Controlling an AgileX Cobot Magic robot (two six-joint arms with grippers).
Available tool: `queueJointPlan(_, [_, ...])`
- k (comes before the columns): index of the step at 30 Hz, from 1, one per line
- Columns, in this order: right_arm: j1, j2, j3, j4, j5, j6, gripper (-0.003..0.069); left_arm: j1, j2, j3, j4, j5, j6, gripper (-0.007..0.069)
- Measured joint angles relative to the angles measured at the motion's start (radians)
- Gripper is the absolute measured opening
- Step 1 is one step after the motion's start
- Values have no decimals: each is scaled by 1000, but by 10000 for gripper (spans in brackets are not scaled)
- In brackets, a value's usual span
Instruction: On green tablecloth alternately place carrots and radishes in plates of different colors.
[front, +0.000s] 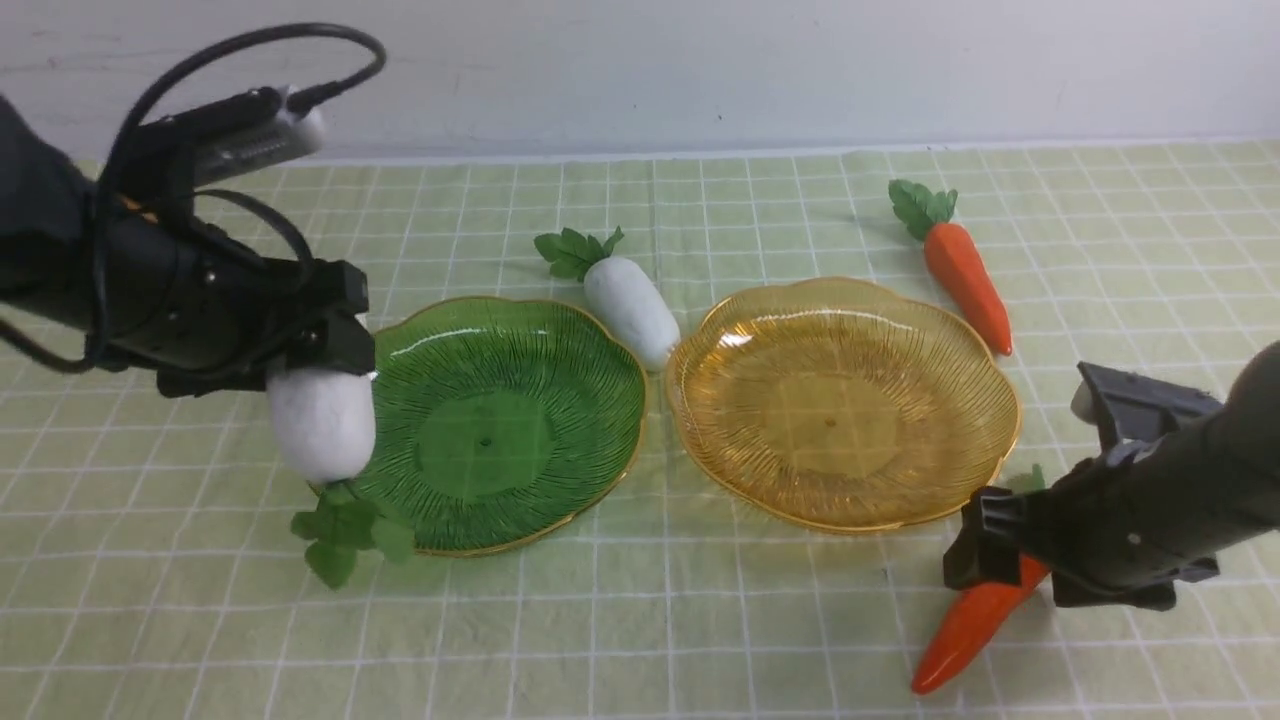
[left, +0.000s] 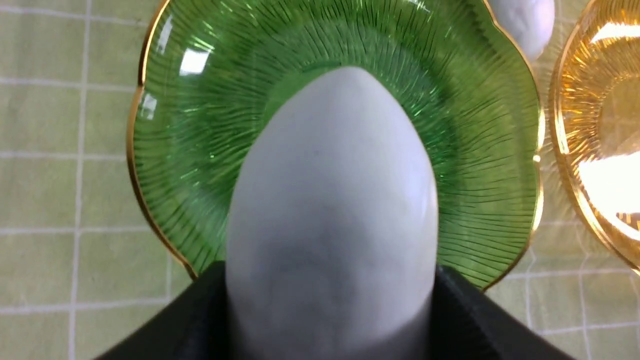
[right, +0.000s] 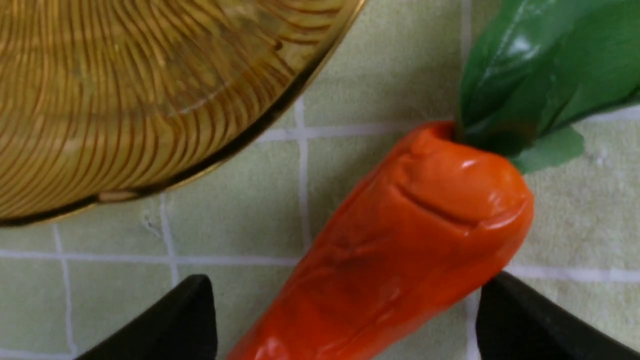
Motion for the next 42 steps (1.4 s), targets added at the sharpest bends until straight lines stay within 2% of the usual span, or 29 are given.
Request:
queueJointPlan(2, [0,27,-23,-31,12,29,577,-14,90,-45,-2,-1,52,426])
queueJointPlan(4, [0,45,-46,-75,37,61,486,-26,144,-71,-6,-2,70,426])
queueJointPlan(6, [0,52,-63,-123,69,80,363,-33,191,-99,-20,-4,71,426])
queueJointPlan(7, [0,54,-71,-166,94,102,267,-36,218,-116,-27,-5,71,426])
queueJointPlan(8, [-2,44,-77,-214,125,140,261,-37,243,-138,-29,-6,71,430])
queueJointPlan(10, [-6,26,-77,-252,154,172,275,-37,265,-151,-29,-7,71,450])
queueJointPlan(14, [-40,-133,-79,-343,231,260,276,-37,305,-197,-27,-9,71,581])
queueJointPlan(18, [-48,-225,-144,-334,270,275,276,-37,307,-245,-23,-11,69,630])
queueJointPlan(22, [-48,-180,-324,-246,308,213,276,-41,313,-332,-85,-11,46,599])
queueJointPlan(26, [-48,-16,-520,-163,328,119,276,-85,372,-523,-166,-7,97,507])
queueJointPlan(30, [-48,168,-669,-121,374,100,283,-122,490,-713,-197,24,101,485])
queueJointPlan(32, [-48,223,-720,-115,389,98,306,-127,557,-807,-198,53,70,486])
queueJointPlan(34, [-48,287,-770,-113,411,98,367,-127,654,-912,-198,82,31,497])
queueJointPlan(38, [-48,361,-813,-111,459,86,540,-131,822,-1061,-191,129,-3,514])
queueJointPlan(42, [-48,371,-815,-112,508,49,631,-147,924,-1141,-188,160,-10,517])
